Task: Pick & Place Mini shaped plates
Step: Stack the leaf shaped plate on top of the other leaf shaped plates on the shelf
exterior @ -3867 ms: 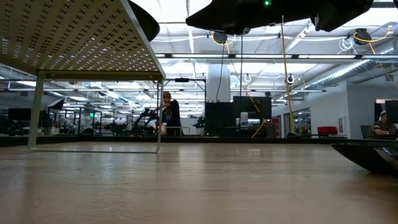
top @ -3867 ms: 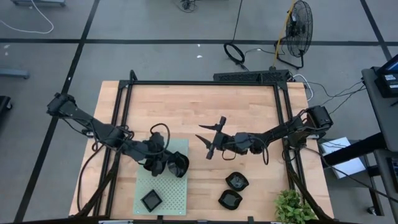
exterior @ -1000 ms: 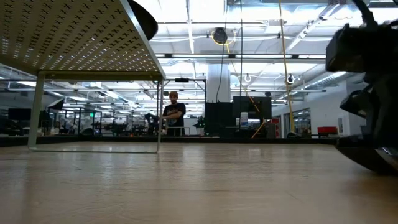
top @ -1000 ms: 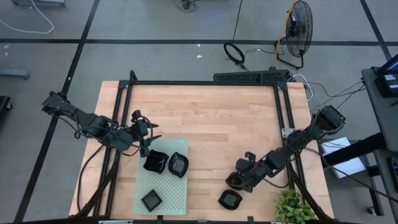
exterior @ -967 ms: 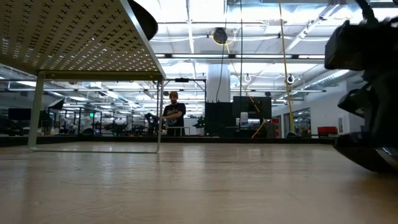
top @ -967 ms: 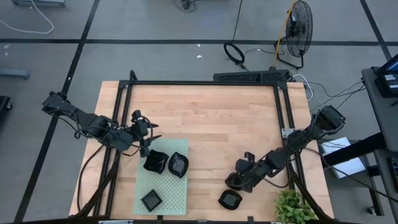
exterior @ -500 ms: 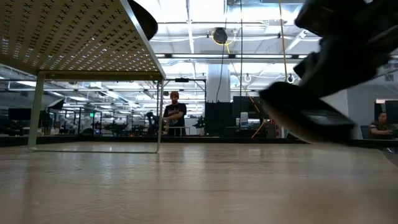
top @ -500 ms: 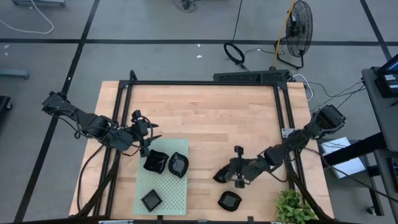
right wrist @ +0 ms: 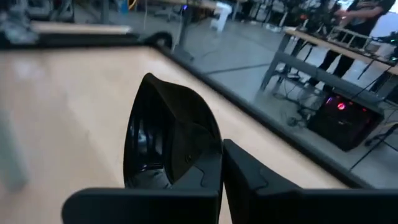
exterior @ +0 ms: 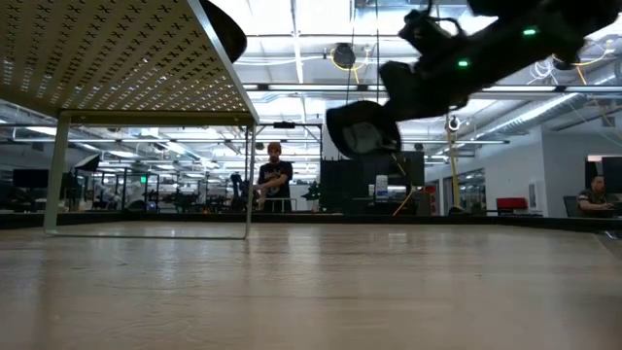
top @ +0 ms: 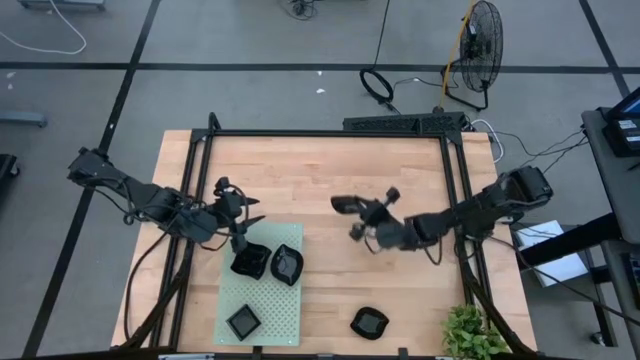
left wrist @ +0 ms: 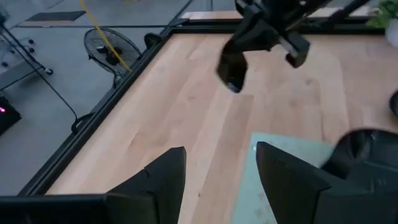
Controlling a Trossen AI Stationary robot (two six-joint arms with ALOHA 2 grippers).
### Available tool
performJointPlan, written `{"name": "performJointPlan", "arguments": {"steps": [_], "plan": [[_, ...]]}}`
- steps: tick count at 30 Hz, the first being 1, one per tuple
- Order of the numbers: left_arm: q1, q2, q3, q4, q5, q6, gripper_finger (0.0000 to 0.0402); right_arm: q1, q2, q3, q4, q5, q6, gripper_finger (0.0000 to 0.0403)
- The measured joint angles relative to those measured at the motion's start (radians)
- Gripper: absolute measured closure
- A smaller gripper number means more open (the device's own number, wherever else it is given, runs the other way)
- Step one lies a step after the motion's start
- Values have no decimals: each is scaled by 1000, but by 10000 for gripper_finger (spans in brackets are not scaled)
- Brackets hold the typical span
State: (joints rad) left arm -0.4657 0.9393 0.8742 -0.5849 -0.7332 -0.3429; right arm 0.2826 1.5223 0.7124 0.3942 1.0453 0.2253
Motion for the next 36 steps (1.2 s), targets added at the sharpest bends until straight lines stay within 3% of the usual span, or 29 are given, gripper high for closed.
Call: {"name": "performJointPlan", "arguments": {"steps": [4,8,15,25,32,36], "plan": [[36,65,0,98,-2,34,201,-109,15,0,192,-80,-148,403],[82,154,0,218,-3,81,201,-198,22,0,364,-230,-259,403],[185,322,0,475,-2,87,201,-250,102,1,697,-441,-470,403],[292,472,0,674,-2,140,201,-250,238,0,1091,-447,-760,403],[334,478,0,799,-1,182,201,-250,237,0,1114,-549,-753,403],[334,478,0,827,-1,184,201,-250,236,7,1121,-553,-766,403]]}}
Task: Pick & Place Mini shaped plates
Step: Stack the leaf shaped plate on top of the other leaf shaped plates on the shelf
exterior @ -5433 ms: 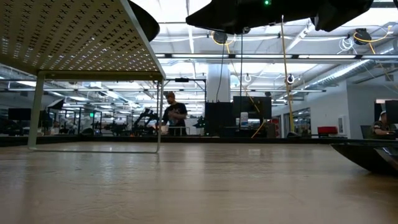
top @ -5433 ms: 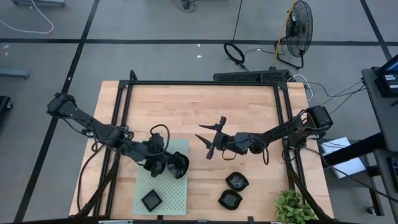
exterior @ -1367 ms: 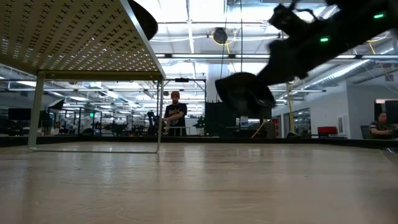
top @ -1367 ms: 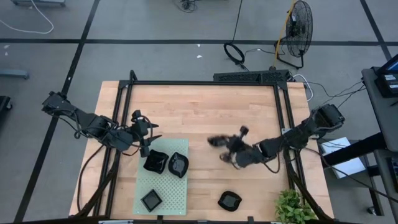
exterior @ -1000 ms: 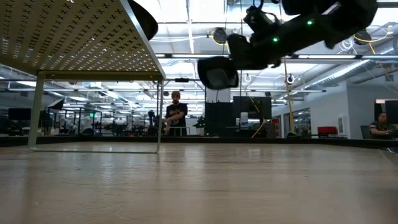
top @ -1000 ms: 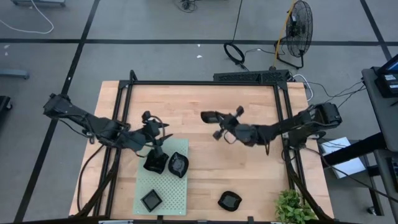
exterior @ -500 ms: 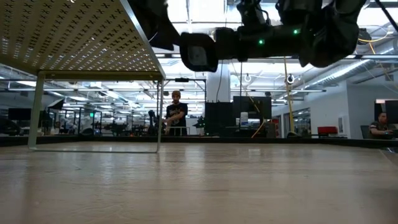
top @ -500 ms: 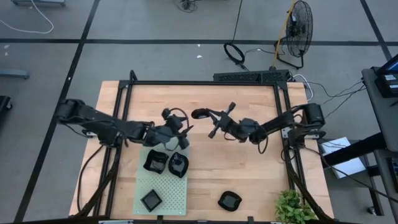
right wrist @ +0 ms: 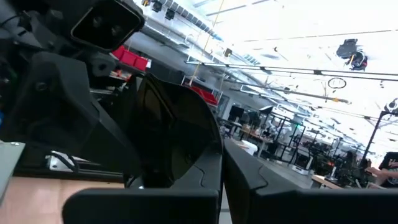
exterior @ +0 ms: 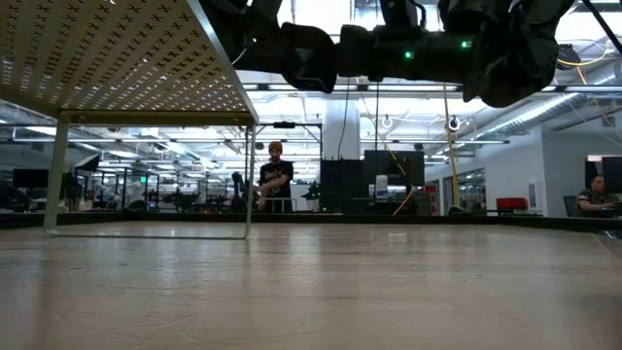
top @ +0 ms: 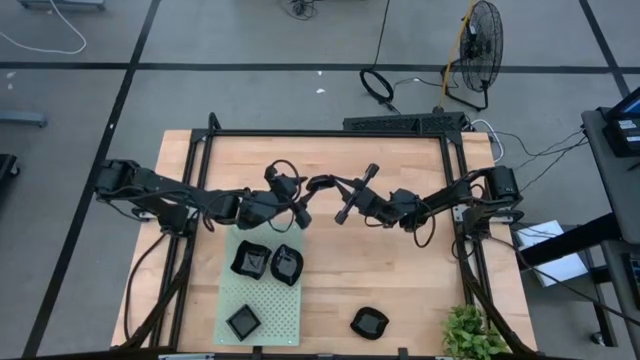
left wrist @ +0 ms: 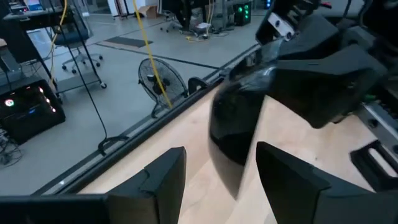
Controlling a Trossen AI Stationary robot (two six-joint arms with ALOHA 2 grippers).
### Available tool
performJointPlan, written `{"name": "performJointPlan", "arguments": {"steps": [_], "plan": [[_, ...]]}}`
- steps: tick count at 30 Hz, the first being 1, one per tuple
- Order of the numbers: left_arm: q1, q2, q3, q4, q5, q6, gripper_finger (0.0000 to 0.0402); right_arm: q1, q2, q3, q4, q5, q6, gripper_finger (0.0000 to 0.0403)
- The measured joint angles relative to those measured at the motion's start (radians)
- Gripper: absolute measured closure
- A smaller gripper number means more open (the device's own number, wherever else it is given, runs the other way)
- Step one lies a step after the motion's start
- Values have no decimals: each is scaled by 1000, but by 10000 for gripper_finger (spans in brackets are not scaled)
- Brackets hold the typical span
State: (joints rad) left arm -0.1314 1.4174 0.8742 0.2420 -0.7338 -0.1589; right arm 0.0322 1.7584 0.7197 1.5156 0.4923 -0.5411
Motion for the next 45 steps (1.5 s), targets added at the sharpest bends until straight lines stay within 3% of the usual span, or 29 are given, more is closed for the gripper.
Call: {"name": "performJointPlan", "arguments": {"steps": [11,14,17,20,29,32,35,41,43,45], "plan": [[-2,0,0,8,-39,20,211,0,0,0,-2,6,7,403],[-8,0,0,9,-71,20,252,0,0,0,-24,6,15,402],[-16,0,0,10,-79,19,320,7,0,0,-35,6,23,391],[-27,-4,0,16,-80,33,386,19,0,0,-40,-21,30,367],[-86,-127,1,-71,-127,61,395,62,0,1,-35,-75,39,253],[-117,-215,3,-172,-120,-21,396,63,0,1,-46,-76,60,230],[-138,-307,30,-382,18,-217,397,61,0,1,-47,-74,87,217],[-161,-382,80,-664,475,-584,397,61,0,1,-52,-74,112,217],[-180,-384,81,-699,570,-658,396,61,0,1,-48,-74,114,220],[-204,-375,81,-724,599,-709,398,61,0,1,-47,-74,121,223]]}}
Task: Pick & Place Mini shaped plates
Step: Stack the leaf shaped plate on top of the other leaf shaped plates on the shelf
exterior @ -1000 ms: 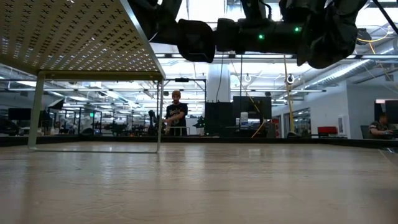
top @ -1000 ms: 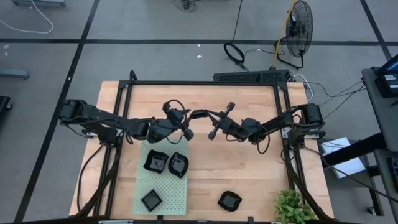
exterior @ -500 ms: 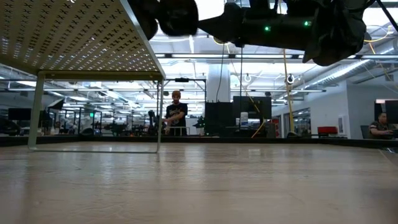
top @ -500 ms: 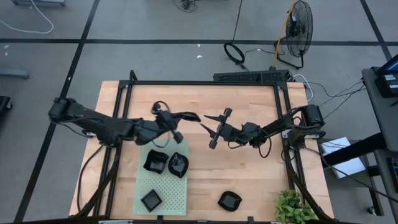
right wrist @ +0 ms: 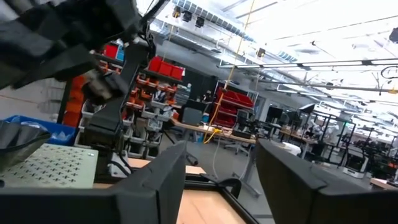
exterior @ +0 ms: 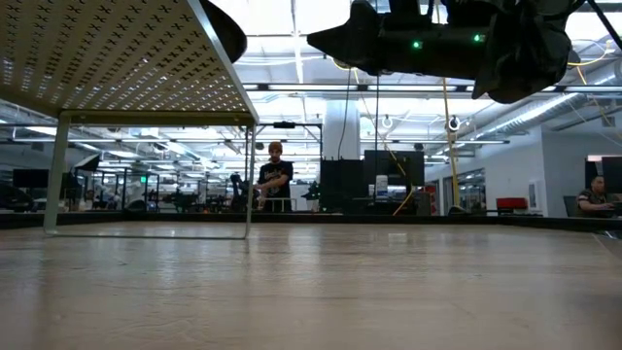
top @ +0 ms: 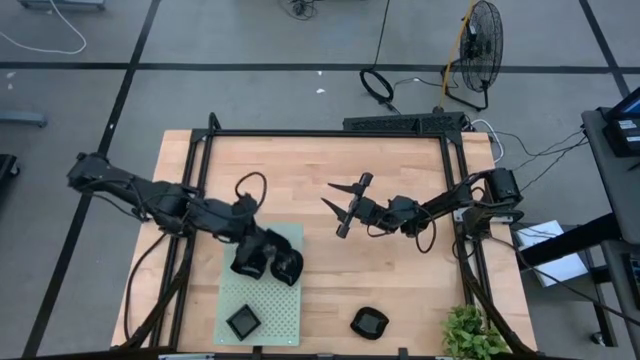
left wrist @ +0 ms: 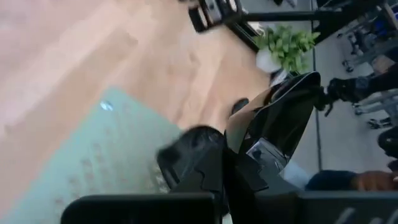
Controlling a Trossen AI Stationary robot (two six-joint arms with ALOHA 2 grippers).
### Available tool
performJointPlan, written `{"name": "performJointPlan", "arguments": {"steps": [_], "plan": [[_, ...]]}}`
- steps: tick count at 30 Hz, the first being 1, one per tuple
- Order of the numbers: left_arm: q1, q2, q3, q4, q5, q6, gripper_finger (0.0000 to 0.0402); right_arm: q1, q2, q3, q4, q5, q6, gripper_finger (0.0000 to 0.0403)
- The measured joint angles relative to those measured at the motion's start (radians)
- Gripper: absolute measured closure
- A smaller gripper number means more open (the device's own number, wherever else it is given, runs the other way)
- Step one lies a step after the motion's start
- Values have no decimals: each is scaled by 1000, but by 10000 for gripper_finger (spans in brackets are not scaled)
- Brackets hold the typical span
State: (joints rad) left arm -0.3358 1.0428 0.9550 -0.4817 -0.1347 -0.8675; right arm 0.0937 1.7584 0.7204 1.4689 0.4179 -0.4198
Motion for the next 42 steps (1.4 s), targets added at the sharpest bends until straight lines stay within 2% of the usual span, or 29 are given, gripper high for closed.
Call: {"name": "performJointPlan", "arguments": {"steps": [6,12,23,36,40,42], "plan": [[-64,93,0,28,7,-35,395,0,0,0,0,0,15,223],[-73,165,0,32,8,-28,387,0,0,0,-7,0,15,228],[-70,147,0,39,22,37,349,0,0,0,-8,0,15,226],[-57,146,0,80,-108,80,350,0,0,0,-8,0,15,227],[-51,145,0,99,-99,116,350,0,0,0,-8,-1,15,231],[-56,140,0,115,-61,148,350,0,0,0,-12,-1,15,231]]}}
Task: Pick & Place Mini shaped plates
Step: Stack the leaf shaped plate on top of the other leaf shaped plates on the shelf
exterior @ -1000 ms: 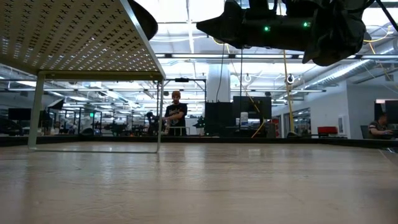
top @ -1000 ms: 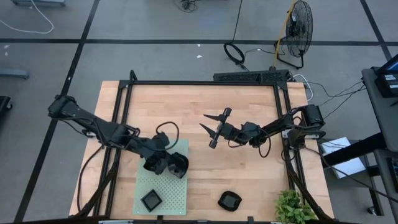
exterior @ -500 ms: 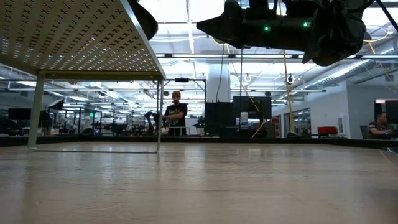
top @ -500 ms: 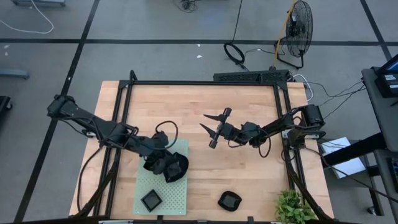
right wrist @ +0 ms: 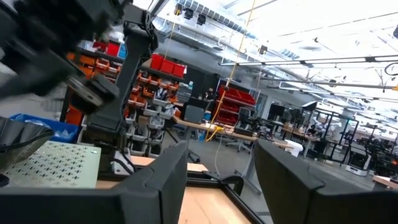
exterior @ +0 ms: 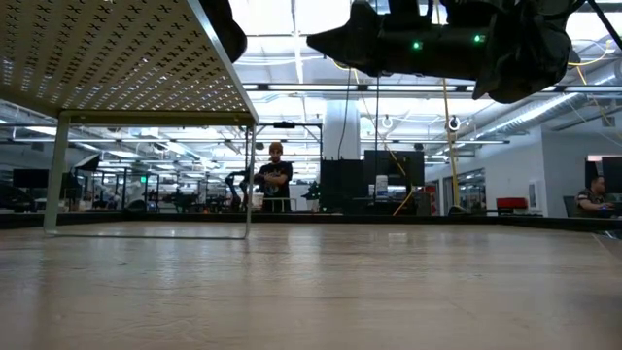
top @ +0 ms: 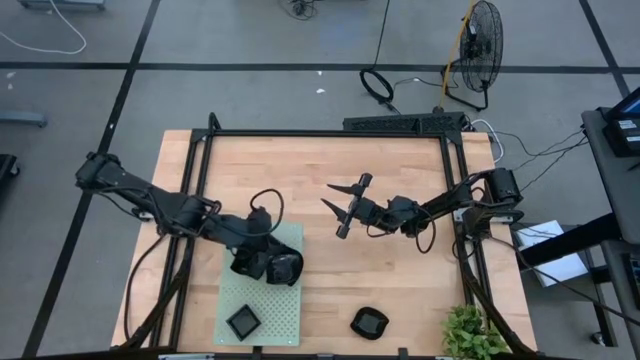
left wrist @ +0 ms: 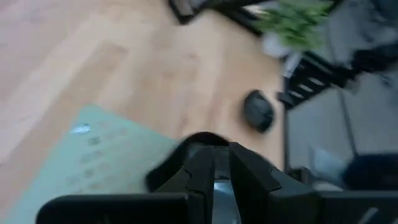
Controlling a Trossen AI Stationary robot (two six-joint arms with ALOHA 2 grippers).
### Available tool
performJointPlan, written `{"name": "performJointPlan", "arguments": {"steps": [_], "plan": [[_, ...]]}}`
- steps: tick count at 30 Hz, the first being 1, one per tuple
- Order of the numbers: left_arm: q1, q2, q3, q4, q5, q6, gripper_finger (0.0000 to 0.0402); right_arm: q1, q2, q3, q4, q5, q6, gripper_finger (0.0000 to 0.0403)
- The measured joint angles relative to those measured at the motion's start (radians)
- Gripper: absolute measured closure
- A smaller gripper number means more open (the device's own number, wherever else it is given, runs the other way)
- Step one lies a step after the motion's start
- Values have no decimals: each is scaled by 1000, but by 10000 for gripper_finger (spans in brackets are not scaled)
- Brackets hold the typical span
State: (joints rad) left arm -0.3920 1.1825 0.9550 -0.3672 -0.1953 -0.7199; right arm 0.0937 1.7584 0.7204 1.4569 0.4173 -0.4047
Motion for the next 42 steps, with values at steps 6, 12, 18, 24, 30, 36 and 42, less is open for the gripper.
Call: {"name": "performJointPlan", "arguments": {"steps": [6,12,18,24,30,36,42], "plan": [[-108,-1,0,163,121,212,348,0,0,0,-6,0,0,225],[-240,22,0,164,45,227,287,0,0,0,-7,0,0,228],[-265,115,-1,119,-1,226,194,0,0,0,-6,0,0,226],[-262,156,95,33,19,328,168,0,-1,0,-9,0,0,227],[-263,191,266,-231,-92,370,185,0,-1,0,-11,0,0,228],[-239,240,341,-370,-191,358,202,0,-1,0,-21,0,0,225],[-225,305,329,-374,-100,383,217,0,-1,0,-21,0,0,229]]}}
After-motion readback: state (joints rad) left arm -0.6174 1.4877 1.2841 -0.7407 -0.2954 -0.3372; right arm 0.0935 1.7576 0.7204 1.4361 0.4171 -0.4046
